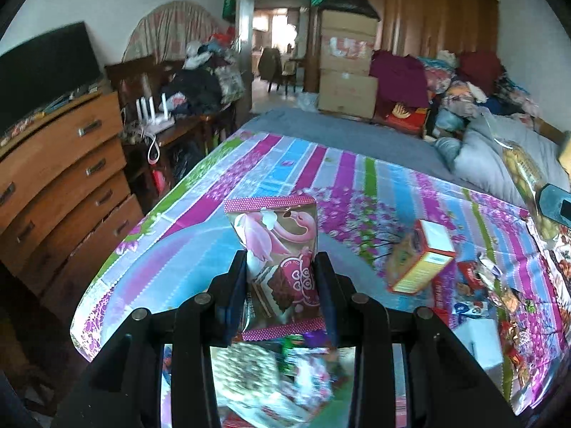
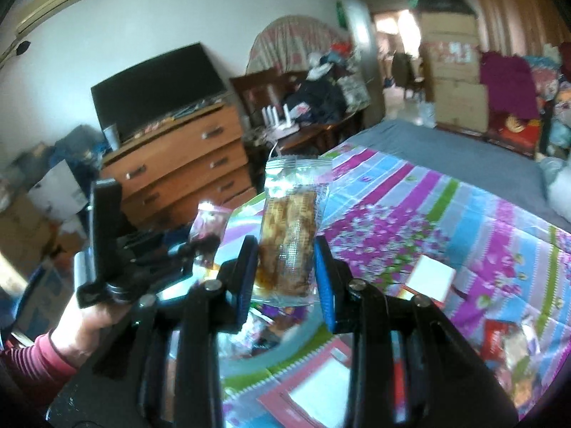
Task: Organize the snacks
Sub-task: 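Carry the pink packet and cracker bag over the clear bowl, then open both tools to drop the pink packet and cracker bag into the bowl, then move both tools back over the snack packets on the quilt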
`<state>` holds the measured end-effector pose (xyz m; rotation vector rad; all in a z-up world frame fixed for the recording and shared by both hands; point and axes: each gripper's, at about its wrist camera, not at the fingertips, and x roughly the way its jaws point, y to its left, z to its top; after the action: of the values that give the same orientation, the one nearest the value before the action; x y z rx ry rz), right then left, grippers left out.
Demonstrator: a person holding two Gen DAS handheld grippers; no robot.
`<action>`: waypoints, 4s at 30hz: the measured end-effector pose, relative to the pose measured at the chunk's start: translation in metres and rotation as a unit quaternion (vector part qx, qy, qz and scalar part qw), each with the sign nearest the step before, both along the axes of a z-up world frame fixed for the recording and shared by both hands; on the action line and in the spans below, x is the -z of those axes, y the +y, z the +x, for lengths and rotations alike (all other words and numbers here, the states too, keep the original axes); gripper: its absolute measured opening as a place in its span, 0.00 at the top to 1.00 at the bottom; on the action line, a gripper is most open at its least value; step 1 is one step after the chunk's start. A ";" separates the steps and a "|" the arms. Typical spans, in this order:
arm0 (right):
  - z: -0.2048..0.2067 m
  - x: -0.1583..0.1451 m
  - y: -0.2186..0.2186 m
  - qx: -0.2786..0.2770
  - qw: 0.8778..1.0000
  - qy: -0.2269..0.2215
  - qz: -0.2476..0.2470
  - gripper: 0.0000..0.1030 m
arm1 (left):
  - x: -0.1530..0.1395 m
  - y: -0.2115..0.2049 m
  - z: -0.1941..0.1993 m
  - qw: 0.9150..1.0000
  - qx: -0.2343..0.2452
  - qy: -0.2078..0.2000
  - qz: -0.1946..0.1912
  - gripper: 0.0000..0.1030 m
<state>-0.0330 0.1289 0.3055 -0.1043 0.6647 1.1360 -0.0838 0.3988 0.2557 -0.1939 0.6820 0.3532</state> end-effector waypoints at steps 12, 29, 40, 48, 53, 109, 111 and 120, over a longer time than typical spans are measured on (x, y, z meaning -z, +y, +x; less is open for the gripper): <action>0.026 0.025 0.094 -0.031 0.994 0.053 -0.087 0.69 | 0.037 0.035 0.033 0.998 -0.007 0.055 -0.010 0.63; 0.031 0.053 0.134 -0.039 0.989 0.070 -0.128 0.69 | 0.062 0.047 0.045 0.997 -0.017 0.079 -0.020 0.63; 0.031 0.059 0.143 -0.043 0.987 0.068 -0.136 0.69 | 0.062 0.049 0.044 0.996 -0.024 0.079 -0.014 0.63; 0.031 0.064 0.149 -0.047 0.986 0.080 -0.136 0.67 | 0.065 0.050 0.046 0.996 -0.023 0.083 -0.018 0.60; 0.035 0.067 0.147 -0.043 0.986 0.095 -0.128 0.67 | 0.069 0.048 0.047 0.996 -0.025 0.090 -0.008 0.49; -0.019 0.277 -0.418 0.304 0.923 0.182 -0.152 0.21 | 0.153 -0.373 -0.012 0.935 0.333 0.115 -0.052 0.24; -0.016 0.288 -0.418 0.290 0.923 0.188 -0.167 0.21 | 0.161 -0.380 -0.005 0.933 0.330 0.128 -0.061 0.24; -0.040 0.278 -0.449 0.295 0.933 0.177 -0.104 0.63 | 0.189 -0.416 0.019 0.928 0.330 0.164 -0.046 0.24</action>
<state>-0.0728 -0.3197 0.0273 0.1204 1.0543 0.4997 -0.0643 -0.0170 0.0666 0.0167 1.0496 -0.3044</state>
